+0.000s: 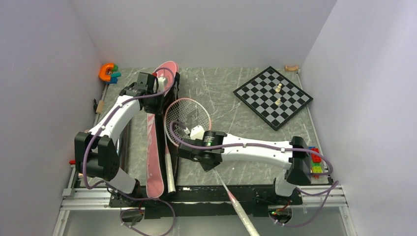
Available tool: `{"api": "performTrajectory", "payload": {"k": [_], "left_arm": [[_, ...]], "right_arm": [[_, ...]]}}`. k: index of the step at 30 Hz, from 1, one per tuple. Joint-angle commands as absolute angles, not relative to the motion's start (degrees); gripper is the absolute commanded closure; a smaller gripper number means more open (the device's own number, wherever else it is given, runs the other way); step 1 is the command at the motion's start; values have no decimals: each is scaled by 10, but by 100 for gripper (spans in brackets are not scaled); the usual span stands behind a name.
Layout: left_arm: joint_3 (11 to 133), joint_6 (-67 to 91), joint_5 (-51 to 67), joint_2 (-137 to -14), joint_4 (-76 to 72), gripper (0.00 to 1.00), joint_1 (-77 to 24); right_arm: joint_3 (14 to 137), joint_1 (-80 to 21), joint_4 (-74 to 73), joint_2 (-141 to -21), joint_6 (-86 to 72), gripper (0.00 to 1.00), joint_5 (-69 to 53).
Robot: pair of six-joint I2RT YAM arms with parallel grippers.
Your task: Pack up the badminton gear
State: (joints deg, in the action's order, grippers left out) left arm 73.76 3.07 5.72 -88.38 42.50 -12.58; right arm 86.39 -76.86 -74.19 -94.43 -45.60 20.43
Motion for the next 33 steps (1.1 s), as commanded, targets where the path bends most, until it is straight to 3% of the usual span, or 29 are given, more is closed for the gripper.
{"api": "performTrajectory", "payload": {"k": [1, 22, 33], "left_arm": [[761, 38, 59, -879, 425, 100, -129], [739, 29, 116, -853, 420, 100, -130], [730, 22, 172, -839, 424, 100, -131]], "right_arm": [[931, -773, -765, -981, -439, 100, 205], [1162, -741, -720, -1192, -315, 100, 136], [1131, -670, -536, -1176, -306, 100, 108]]}}
